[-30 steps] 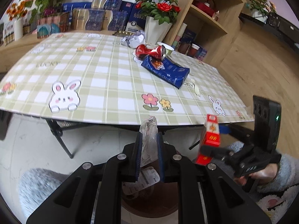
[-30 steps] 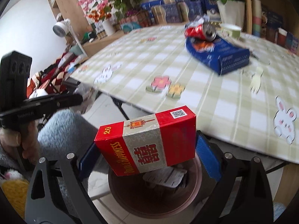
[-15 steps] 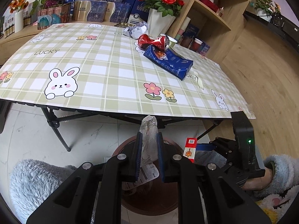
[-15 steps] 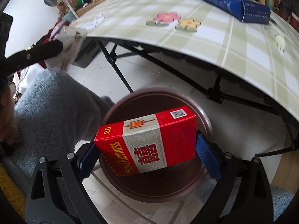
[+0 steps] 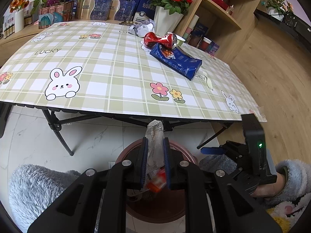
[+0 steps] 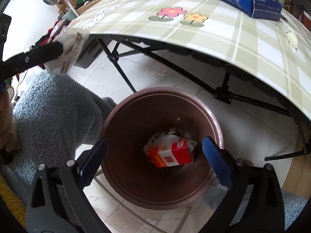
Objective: Collect trash
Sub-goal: 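Lower the plastic wrapper into the bin and open the left gripper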
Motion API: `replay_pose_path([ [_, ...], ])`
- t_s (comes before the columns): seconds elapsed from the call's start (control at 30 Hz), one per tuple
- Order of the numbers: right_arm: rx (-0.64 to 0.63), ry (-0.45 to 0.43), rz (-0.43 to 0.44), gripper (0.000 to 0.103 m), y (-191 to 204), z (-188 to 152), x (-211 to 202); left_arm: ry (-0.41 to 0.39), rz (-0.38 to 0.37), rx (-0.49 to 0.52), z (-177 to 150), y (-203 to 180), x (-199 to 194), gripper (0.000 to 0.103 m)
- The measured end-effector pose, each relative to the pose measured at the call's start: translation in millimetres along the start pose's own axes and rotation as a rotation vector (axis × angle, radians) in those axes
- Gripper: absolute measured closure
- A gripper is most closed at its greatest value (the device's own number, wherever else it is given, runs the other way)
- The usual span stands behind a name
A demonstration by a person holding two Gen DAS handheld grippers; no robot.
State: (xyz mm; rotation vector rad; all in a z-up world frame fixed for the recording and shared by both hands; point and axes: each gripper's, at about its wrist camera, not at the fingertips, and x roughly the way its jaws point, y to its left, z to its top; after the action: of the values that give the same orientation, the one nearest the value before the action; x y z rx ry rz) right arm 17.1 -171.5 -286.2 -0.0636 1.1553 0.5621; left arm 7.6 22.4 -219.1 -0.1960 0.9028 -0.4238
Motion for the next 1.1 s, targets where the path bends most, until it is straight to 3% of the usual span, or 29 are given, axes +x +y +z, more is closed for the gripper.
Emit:
replay_pose_path([
  [0.2,-0.007,-0.140,-0.102,0.006,-6,9,-33,0.013,-0.003,0.011,-2,-2,4,0.088],
  [0.5,-0.104,-0.423,-0.283,0.006,-23,5,-104,0.061,-0.014,0.028,-5,-7,17,0.088],
  [0.6,-0.079,-0.480,-0.284,0.006,-32,-4,-116,0.080,-0.018,0.044,-7,-11,22,0.087],
  [0.73,-0.034,-0.449,-0.281,0.006,-38,-7,-107,0.140,-0.012,0.079,-10,-20,35,0.087],
  [1.1,-0.069,-0.377,-0.255,0.006,-29,-4,-82,0.258,0.022,0.128,-21,-26,62,0.086],
])
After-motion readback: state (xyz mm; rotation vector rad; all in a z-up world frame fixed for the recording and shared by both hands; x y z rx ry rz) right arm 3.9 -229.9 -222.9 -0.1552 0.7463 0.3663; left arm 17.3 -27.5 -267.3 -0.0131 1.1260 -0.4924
